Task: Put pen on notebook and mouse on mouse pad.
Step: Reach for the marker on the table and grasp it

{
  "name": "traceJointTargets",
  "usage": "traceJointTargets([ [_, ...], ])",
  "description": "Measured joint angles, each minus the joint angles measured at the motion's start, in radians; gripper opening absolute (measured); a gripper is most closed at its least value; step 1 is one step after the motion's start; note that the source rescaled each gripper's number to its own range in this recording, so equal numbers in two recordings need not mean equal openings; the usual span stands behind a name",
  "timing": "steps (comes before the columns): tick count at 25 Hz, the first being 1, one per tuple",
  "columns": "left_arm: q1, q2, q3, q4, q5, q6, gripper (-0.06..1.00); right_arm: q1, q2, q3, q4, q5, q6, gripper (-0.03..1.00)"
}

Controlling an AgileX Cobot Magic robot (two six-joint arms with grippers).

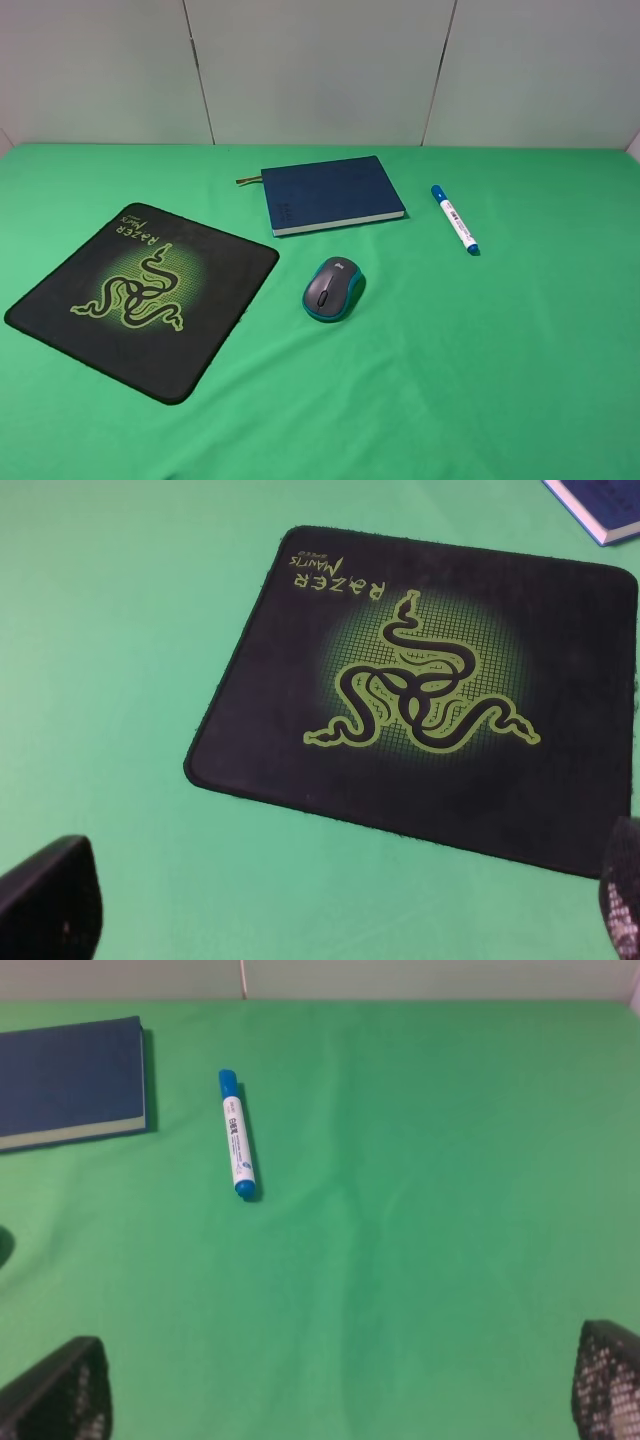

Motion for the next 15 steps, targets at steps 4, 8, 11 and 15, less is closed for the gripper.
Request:
traceJointTargets([
  [4, 0.000, 0.000, 0.000, 0.000, 0.000, 0.000, 1.00, 0.000, 0.000, 0.000, 0.000, 0.000, 0.000, 1.00],
  [8, 0.000, 0.000, 0.000, 0.000, 0.000, 0.000, 1.00, 0.000, 0.000, 0.000, 0.000, 0.000, 0.000, 1.00],
  [11, 0.000, 0.000, 0.000, 0.000, 0.000, 0.000, 1.00, 0.000, 0.000, 0.000, 0.000, 0.000, 0.000, 1.00],
  [15, 0.000, 0.000, 0.000, 0.000, 0.000, 0.000, 1.00, 0.000, 0.000, 0.000, 0.000, 0.000, 0.000, 1.00],
])
